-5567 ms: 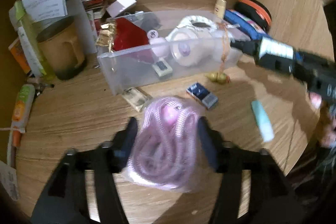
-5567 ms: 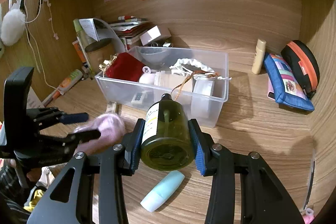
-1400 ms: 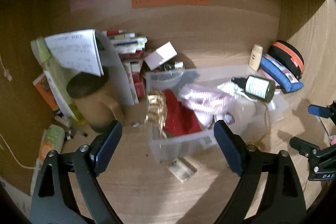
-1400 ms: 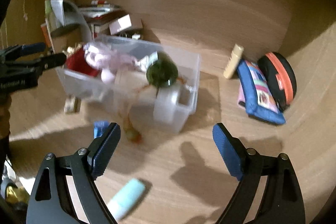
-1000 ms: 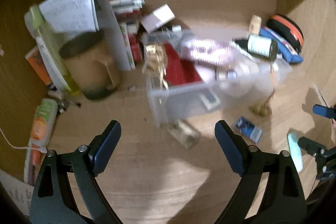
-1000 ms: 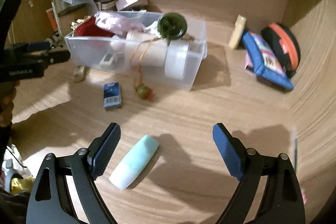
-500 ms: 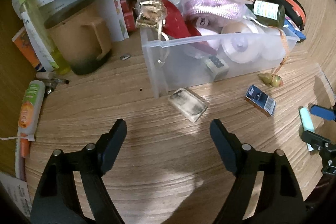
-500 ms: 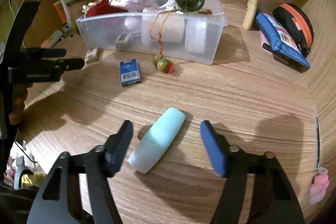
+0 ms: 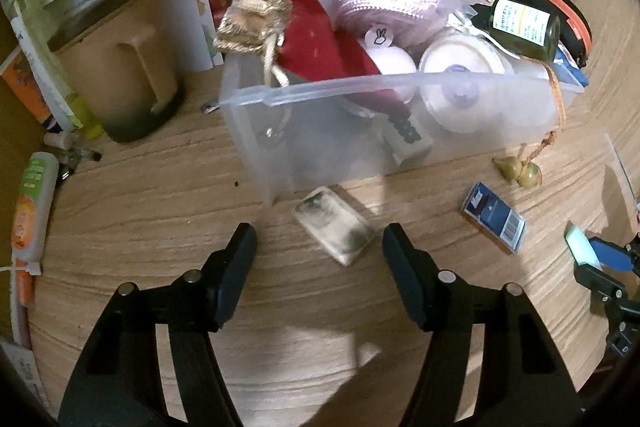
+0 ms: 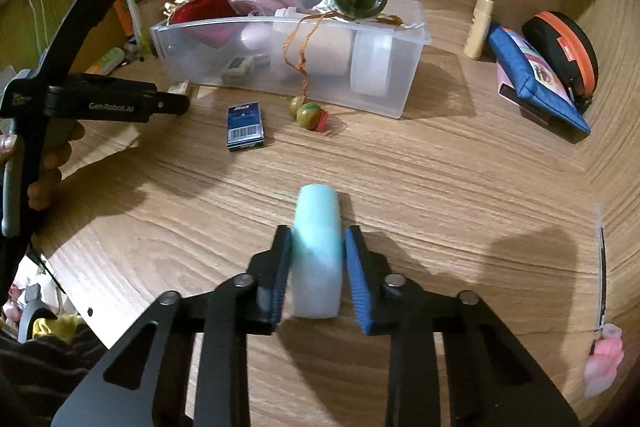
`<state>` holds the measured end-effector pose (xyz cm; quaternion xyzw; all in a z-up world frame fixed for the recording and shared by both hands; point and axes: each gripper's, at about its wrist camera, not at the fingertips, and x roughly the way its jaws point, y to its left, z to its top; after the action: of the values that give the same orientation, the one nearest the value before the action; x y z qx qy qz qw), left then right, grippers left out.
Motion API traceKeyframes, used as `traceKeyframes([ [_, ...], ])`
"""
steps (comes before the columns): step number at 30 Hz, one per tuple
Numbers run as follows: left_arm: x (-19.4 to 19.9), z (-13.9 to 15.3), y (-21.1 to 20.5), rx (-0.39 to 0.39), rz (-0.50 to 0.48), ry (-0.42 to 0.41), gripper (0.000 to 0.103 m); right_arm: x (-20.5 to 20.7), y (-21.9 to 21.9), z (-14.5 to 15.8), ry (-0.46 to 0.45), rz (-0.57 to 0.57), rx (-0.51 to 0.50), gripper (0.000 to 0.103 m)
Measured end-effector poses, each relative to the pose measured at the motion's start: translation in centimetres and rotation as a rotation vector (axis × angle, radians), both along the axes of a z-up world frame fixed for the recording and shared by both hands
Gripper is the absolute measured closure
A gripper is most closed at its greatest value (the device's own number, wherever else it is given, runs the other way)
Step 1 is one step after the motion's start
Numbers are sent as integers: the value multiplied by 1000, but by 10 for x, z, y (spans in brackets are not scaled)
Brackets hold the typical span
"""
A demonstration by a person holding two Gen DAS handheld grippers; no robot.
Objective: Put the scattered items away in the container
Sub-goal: 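Grasp the small clear block with the left gripper while the right grasps the mint-green tube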
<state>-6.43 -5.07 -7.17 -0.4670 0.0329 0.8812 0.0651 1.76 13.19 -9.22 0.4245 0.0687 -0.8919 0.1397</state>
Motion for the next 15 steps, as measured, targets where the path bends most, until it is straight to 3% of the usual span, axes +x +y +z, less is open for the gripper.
traceKeyframes([
  [2,-1,-1,1,1,2,14,39,-2,1,0,3,-4,1,80],
  [8,2,-1,2,16,-6,28,62,-15,8,2,12,-16,-62,80],
  [15,11,-1,6,8,-13,38,70,-25,11,20,48,-17,-133,80],
])
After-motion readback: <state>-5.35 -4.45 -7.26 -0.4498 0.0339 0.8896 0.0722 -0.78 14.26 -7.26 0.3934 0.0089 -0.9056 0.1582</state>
